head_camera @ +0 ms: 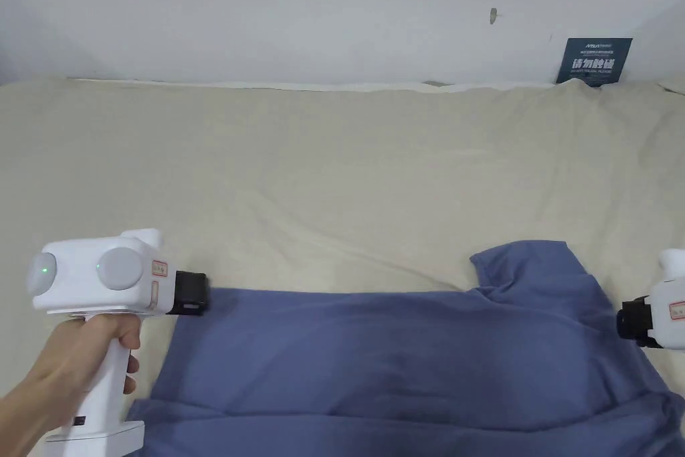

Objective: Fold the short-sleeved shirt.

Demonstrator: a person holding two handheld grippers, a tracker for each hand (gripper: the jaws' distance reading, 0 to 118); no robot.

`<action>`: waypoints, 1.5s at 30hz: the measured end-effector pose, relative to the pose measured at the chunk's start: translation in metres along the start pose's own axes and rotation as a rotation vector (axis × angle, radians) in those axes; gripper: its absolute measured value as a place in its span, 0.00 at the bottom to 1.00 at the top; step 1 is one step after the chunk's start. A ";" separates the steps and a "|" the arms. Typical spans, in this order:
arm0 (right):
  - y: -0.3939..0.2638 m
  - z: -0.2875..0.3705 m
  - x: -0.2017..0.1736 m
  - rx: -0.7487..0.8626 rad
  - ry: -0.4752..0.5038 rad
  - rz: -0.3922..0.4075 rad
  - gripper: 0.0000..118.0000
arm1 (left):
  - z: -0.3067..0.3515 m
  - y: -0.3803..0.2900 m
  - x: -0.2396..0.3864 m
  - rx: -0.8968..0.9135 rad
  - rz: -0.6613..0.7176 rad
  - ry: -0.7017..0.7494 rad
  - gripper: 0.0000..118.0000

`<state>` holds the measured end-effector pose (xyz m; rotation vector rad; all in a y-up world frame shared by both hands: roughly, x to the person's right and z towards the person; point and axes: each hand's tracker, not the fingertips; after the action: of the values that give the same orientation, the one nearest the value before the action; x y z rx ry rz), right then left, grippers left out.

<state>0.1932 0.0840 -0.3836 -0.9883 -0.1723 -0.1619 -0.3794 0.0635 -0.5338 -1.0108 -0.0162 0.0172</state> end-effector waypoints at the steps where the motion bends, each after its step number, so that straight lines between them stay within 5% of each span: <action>1: 0.007 -0.008 0.003 0.001 -0.002 0.000 0.00 | -0.004 0.008 0.005 -0.080 -0.012 -0.008 0.96; 5: 0.022 -0.026 0.008 -0.002 -0.029 -0.002 0.00 | -0.040 0.012 0.018 -0.069 -0.063 0.049 0.96; 7: 0.028 -0.035 0.012 -0.009 -0.040 0.001 0.00 | -0.047 0.011 0.021 -0.063 -0.068 0.061 0.87; 8: 0.030 -0.038 0.014 -0.013 -0.048 0.004 0.00 | -0.045 0.010 0.021 -0.060 -0.069 0.051 0.65; 9: 0.034 -0.041 0.016 -0.014 -0.054 0.012 0.00 | -0.038 0.009 0.022 -0.048 -0.071 0.012 0.65; 10: 0.035 -0.039 0.016 -0.003 -0.059 0.017 0.00 | -0.033 0.006 0.027 -0.028 -0.076 0.028 0.50; 11: 0.037 -0.039 0.017 0.002 -0.061 0.016 0.00 | -0.032 0.005 0.029 0.008 -0.117 0.057 0.13; 12: 0.039 -0.039 0.019 0.016 -0.065 0.013 0.01 | -0.027 0.002 0.033 0.058 -0.133 0.032 0.00; 13: 0.042 -0.038 0.020 0.038 -0.066 0.010 0.11 | -0.032 0.004 0.028 0.016 -0.106 0.028 0.00; 14: 0.044 -0.038 0.022 0.041 -0.056 0.007 0.41 | -0.035 0.004 0.027 -0.020 -0.079 0.002 0.00; 15: 0.046 -0.043 0.023 0.012 -0.016 0.007 0.91 | -0.035 0.004 0.027 -0.013 -0.076 0.011 0.00; 16: 0.043 -0.046 0.022 0.007 0.041 0.037 1.00 | -0.034 0.001 0.028 -0.018 -0.072 0.017 0.00; 23: 0.048 -0.078 0.018 -0.084 -0.023 0.079 0.98 | -0.040 0.007 0.020 -0.034 -0.066 0.013 0.00; 24: 0.048 -0.080 0.019 -0.094 -0.016 0.072 0.86 | -0.041 0.008 0.020 -0.040 -0.075 0.020 0.00; 25: 0.047 -0.079 0.020 -0.094 -0.004 0.069 0.57 | -0.042 0.008 0.021 -0.041 -0.076 0.019 0.00; 26: 0.048 -0.080 0.023 -0.086 0.014 0.073 0.16 | -0.043 0.009 0.020 -0.042 -0.075 0.017 0.00; 27: 0.046 -0.081 0.022 -0.081 0.002 0.099 0.01 | -0.044 0.009 0.020 -0.049 -0.075 0.017 0.00; 45: 0.022 0.038 0.023 0.130 0.099 0.088 0.01 | 0.055 -0.015 -0.010 0.094 -0.014 -0.011 0.00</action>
<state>0.2177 0.1268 -0.3757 -0.8549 -0.0479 -0.1174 -0.3902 0.1022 -0.4918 -0.9163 -0.0326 0.0105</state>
